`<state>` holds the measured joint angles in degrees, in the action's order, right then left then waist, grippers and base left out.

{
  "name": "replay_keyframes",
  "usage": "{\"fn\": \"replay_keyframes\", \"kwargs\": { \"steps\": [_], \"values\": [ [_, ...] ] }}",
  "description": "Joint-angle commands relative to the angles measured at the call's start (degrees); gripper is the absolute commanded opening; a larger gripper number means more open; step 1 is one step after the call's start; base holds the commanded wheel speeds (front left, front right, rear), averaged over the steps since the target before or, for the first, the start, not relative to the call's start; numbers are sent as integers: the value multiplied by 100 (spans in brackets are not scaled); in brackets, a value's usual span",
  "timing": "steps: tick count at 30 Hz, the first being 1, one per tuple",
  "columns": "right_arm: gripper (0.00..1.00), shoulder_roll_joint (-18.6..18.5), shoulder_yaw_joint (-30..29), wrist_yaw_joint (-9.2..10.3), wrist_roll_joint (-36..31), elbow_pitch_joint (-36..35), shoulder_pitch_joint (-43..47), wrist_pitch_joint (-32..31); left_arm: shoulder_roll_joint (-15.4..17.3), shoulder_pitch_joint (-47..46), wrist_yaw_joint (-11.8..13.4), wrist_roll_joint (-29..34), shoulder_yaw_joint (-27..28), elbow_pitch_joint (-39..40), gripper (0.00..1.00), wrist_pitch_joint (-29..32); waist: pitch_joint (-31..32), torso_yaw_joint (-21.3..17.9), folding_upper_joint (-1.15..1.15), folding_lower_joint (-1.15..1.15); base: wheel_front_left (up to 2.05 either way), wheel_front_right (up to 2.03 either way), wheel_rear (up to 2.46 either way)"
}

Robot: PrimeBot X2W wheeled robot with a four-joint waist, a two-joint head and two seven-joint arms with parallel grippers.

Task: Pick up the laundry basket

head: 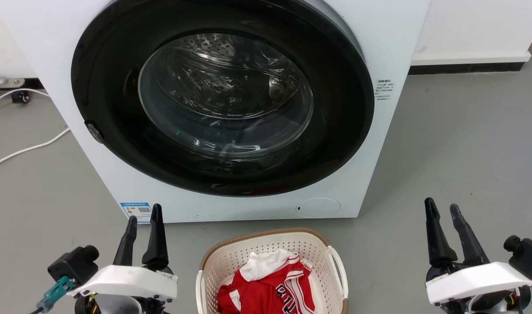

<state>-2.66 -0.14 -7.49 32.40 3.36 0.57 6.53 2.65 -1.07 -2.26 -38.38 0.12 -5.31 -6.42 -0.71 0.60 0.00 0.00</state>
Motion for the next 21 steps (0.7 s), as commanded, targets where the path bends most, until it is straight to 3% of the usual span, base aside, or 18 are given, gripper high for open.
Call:
{"fn": "replay_keyframes", "kwargs": {
  "steps": [1, 21],
  "values": [
    [100, -22, 33, 0, -267, -102, 32, 64, 22, 22, 35, 265, -39, 44, 100, -76, 5, 5, 0, 0, 0, 0, 0],
    [100, -26, 33, 0, -1594, -271, 272, 353, 24, 154, 79, 1479, -190, 23, 100, -362, 40, 37, 0, 0, 0, 0, 0]
  ]
}}
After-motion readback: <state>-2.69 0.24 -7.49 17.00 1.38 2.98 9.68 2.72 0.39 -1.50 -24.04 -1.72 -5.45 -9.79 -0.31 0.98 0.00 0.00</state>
